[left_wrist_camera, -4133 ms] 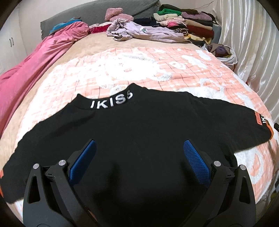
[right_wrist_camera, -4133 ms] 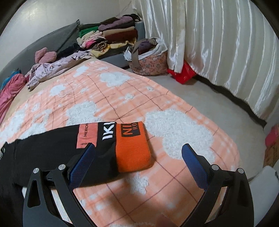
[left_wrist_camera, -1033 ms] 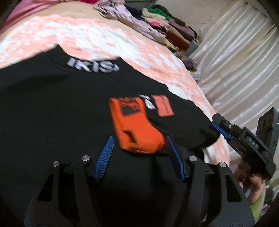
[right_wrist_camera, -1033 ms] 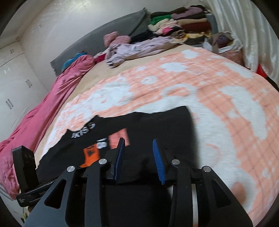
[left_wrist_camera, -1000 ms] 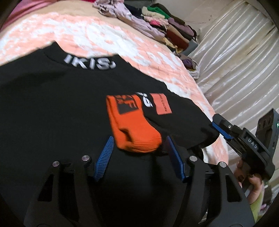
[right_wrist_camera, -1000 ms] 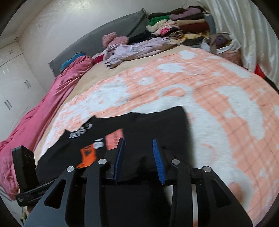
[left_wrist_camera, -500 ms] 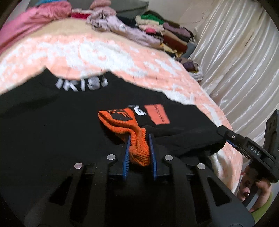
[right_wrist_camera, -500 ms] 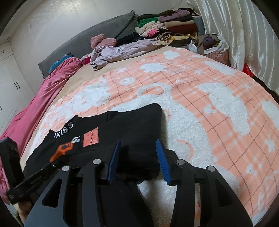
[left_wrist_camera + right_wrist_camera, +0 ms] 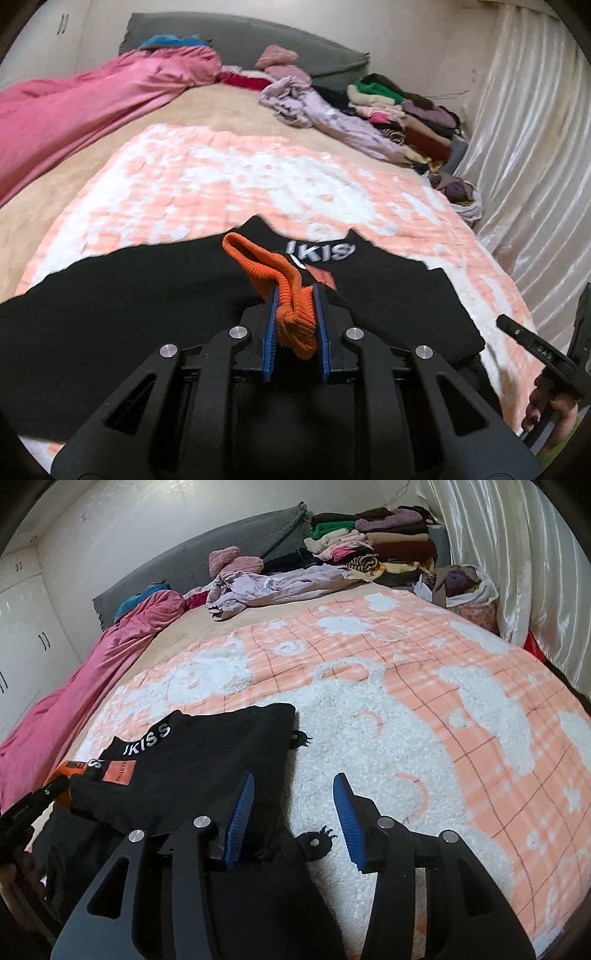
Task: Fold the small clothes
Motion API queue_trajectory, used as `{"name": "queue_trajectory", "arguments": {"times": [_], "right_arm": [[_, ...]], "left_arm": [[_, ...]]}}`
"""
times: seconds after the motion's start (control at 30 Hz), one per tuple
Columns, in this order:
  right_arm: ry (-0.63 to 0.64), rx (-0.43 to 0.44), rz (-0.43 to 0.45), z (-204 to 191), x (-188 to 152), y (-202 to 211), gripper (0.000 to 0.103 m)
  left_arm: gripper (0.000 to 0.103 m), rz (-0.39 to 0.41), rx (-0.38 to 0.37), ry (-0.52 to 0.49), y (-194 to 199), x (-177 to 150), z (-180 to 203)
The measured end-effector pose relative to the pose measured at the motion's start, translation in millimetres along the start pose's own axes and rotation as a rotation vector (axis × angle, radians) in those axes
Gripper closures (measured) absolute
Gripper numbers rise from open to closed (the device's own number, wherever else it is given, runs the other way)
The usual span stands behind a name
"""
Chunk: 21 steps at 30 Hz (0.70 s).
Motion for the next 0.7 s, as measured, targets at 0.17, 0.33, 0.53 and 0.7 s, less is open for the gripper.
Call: {"name": "queue_trajectory", "arguments": {"times": [0.17,0.33,0.53,0.7], "right_arm": [[0.014,0.006,-0.008,-7.3,-1.1,-3.4,0.058],[0.042,0.019,-0.024,-19.5,-4.7,-8.8,0.058],[0.180,-0.022,-0.032,-45.5,-7.0,-16.5,0.051],[0.212,0.010,-0.037,-61.4,-7.5,-21.3,0.051]], "left_arm": [[0.093,-0.043,0.017,0.026,2.6,-10.7,-20.4],[0.092,-0.019,0.058,0.014,10.4,-9.0,-29.5],[0.087,-0.071,0.088,0.021,3.4,-10.3,-46.7],[0.084,-0.038,0.072,0.103,18.5,3.7,-68.6]]}}
Point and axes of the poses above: each gripper's, at about its wrist camera, not at the fingertips, and y roughly against the way its jaws point, z to its right, x to its top, the point moved 6 cm from there along -y, roughly the way its jaws point, and after that the axes turned 13 degrees about y, right-handed, at the moved point
